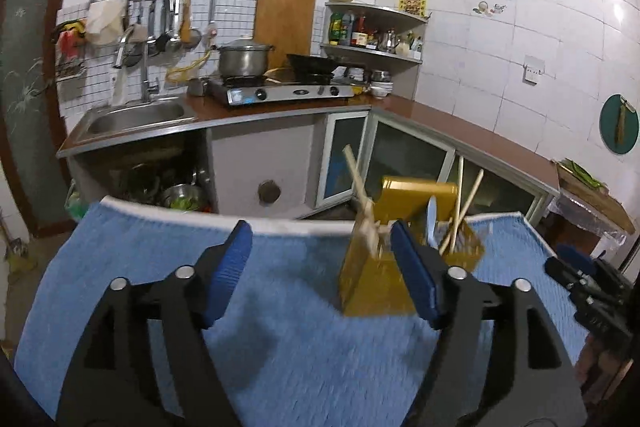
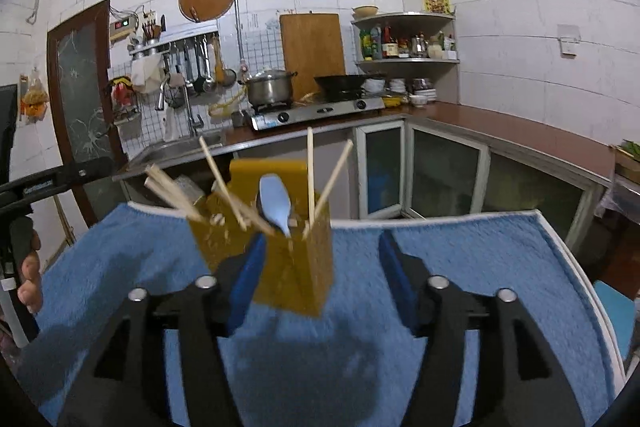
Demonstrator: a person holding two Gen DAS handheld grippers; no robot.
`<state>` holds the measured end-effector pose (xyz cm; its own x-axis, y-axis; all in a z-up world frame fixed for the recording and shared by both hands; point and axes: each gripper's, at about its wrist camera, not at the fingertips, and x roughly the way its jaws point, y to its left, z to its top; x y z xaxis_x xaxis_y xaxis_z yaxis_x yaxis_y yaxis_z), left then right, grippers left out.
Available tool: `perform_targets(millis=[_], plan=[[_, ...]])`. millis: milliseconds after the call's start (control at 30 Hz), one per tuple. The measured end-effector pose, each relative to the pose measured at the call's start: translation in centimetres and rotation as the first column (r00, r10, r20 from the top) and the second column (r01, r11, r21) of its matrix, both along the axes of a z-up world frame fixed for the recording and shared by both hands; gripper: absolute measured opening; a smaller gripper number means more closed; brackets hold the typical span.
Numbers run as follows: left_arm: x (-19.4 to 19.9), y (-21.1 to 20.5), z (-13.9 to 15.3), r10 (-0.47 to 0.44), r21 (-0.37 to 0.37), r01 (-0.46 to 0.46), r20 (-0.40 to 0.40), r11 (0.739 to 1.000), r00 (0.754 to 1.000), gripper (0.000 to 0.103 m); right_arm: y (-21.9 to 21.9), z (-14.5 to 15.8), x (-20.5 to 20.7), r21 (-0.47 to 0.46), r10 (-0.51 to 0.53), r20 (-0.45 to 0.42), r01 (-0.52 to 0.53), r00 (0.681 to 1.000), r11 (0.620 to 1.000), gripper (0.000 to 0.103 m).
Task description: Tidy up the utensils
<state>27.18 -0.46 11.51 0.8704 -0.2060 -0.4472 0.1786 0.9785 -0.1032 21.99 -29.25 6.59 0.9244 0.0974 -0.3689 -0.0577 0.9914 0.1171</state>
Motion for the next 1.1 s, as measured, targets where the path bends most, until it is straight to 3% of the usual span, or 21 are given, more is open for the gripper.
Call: perform_targets(millis=[67, 167, 300, 600, 800, 1100], plan=[[-2.3, 0.9, -0.7, 0.018, -0.006, -0.018, 0.011, 1.000, 1.000, 0.087, 0.5, -0.6, -2.4, -0.017, -0.012, 0.002, 0.012, 1.000, 1.000, 0.066], [-5.8, 2.0, -1.6, 0.033, -0.034, -0.032, 0.036, 0.999, 0.999, 0.096, 1.3, -1.4, -5.6, -0.018, -0.016, 0.012, 0.017, 1.000, 1.000, 0.072], [-10.1, 2.4, -2.8, 0.030, -0.056, -0.027, 0.065, 0.998, 0.997, 0.098, 2.2, -2.5, -9.3, 0.007, -0.016, 0.025, 0.016, 1.000, 1.000, 0.081], [-17.8, 1.2, -4.9, 0.035, -0.009, -0.034, 0.171, 0.999, 0.985, 0.098, 4.6, -4.1, -15.5, 0.011, -0.054, 0.080, 0.053, 0.995, 0.999, 0.092], [-19.2, 0.6, -7.4, 0.026, -0.009, -0.024, 0.174, 1.000, 0.984, 0.098, 5.2, -5.9, -17.1, 0.025, -0.069, 0.100, 0.066, 0.993, 0.997, 0.096], [-19.4, -0.1, -10.4, 0.052, 0.074, -0.067, 0.188, 0.995, 0.981, 0.098, 5.4, -7.3, -17.1, -0.010, -0.126, 0.107, 0.128, 0.986, 0.992, 0.098]])
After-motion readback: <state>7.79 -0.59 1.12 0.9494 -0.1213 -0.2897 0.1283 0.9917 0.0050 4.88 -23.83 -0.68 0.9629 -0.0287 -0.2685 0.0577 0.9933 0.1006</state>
